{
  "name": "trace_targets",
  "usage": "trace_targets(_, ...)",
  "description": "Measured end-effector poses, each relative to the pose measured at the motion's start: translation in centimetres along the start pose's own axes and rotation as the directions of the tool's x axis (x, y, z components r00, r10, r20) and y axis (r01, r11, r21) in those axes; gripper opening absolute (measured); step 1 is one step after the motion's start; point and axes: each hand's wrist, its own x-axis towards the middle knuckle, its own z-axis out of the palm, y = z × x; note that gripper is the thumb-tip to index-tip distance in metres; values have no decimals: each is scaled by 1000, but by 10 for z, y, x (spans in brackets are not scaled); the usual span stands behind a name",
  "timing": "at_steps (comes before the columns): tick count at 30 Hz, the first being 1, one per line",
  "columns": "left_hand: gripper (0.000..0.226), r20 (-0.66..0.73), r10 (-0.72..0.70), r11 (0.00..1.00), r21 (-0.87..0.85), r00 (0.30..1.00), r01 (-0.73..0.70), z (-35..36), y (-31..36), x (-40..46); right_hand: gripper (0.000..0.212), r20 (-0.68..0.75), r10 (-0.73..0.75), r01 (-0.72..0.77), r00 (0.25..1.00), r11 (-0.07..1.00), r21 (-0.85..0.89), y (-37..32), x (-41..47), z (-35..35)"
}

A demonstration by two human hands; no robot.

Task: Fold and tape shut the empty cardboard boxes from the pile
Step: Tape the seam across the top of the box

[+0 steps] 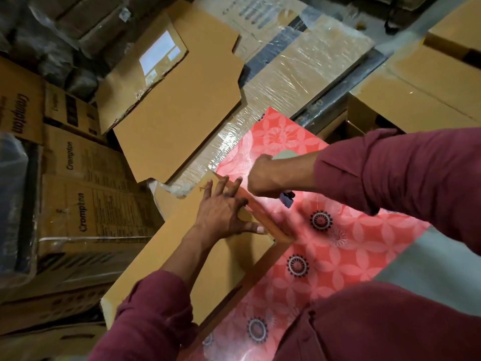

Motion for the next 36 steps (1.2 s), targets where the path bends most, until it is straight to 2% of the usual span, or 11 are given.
trace_targets(2,121,44,72,996,52,996,-74,-2,-1,4,14,40,-7,1,999,986,165,10,-6,14)
trace_targets(5,116,57,186,970,147,981,-193,-5,-5,19,19,251,42,-142,967,908,395,31,4,49)
trace_targets(8,118,135,266,937,198,955,-289,-9,-3,29,4,245,-76,-77,967,824,562,44,4,68)
trace_targets(14,83,206,256,967,-53,945,-250,-12,-2,27,46,154,-155,-10,976,672,740,58,2,112)
trace_targets(17,108,43,148,964,-229,988,-134,-5,-6,24,41,140,-128,-66,982,462,884,60,5,146)
trace_targets(21,78,-290,-282,845,-527,914,94,10,-4,22,40,124,-28,-111,992,283,953,63,5,167)
trace_targets(25,69,-322,-531,737,-632,784,239,25,-10,30,42,164,19,-160,986,371,915,57,0,164)
trace_targets(29,63,-287,-523,737,-625,803,257,42,-12,37,72,34,231,-162,972,560,812,33,-4,148)
trace_targets(30,64,-297,-514,753,-606,805,257,45,-12,38,71,-83,276,-59,958,469,881,21,-4,137)
trace_targets(34,70,-341,-521,767,-589,782,255,53,-6,42,65,-218,380,336,899,-279,900,-46,6,67)
trace_targets(36,72,-342,-516,771,-585,786,251,55,-7,42,58,-260,386,399,885,-342,850,-73,24,53)
